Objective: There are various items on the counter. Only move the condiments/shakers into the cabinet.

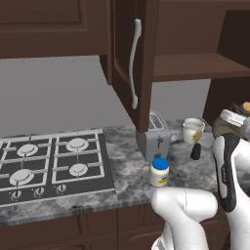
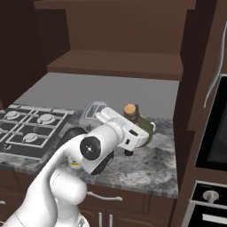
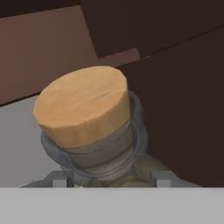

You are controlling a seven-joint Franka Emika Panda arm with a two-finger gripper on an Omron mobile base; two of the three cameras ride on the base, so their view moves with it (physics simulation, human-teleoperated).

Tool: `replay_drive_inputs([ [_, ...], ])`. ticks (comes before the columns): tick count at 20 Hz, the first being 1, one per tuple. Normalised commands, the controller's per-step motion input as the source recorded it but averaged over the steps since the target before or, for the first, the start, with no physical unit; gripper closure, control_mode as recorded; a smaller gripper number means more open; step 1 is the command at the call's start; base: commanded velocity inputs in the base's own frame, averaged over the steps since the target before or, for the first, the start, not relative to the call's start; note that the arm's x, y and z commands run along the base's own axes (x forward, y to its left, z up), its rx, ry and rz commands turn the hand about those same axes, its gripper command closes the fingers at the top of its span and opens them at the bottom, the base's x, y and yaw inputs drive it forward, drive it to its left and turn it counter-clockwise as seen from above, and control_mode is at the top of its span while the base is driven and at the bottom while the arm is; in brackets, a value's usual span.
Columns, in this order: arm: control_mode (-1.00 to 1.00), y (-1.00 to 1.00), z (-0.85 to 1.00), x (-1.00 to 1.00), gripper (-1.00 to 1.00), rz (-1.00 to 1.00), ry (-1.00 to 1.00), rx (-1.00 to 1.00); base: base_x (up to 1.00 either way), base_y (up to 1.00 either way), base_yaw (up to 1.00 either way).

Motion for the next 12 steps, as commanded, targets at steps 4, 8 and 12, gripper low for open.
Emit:
replay_drive_inputs([
  [4,-1.0,0.42,1.0,-0.71,1.0,0.31,-0.08,-0.12,0.0,0.0,0.0],
  [8,-1.0,0.26,1.0,-0.74,1.0,0.29,0.06,-0.17,0.0,0.0,0.0],
  [12,-1.0,0.36,1.0,-0.55,1.0,0.23,0.27,-0.16,0.0,0.0,0.0],
])
